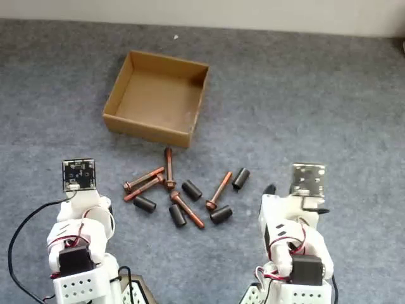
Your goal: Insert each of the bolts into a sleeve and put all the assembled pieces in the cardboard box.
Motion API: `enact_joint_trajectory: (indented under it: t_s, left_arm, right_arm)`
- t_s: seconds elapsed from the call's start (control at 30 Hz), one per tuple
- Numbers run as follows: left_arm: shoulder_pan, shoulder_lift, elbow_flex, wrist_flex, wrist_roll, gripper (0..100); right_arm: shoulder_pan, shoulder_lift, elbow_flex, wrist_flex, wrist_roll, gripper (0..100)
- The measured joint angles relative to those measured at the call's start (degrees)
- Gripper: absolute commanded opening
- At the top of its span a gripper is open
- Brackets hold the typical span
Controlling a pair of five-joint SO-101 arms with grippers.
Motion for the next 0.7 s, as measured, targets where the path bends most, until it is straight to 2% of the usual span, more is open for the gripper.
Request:
enact_joint_trajectory:
  t_s: [0.17,0.37,0.47,0.7]
  left_arm:
    - [0.0,0.0,0.1,-0.2,-4.7,1]
    - [0.0,0.0,1.4,-0.6,-5.3,1]
    - [0.0,0.0,1.5,-0.7,-5.3,1]
    - [0.0,0.0,1.5,-0.7,-5.3,1]
  right_arm:
    - [-4.7,11.1,-10.5,-0.3,-2.2,13.4]
    - [-12.2,36.0,-24.4,-0.7,-10.1,13.4]
    - [-14.9,48.7,-29.3,-4.8,-13.6,13.5]
    - [-15.9,72.9,-39.3,-6.9,-28.2,13.5]
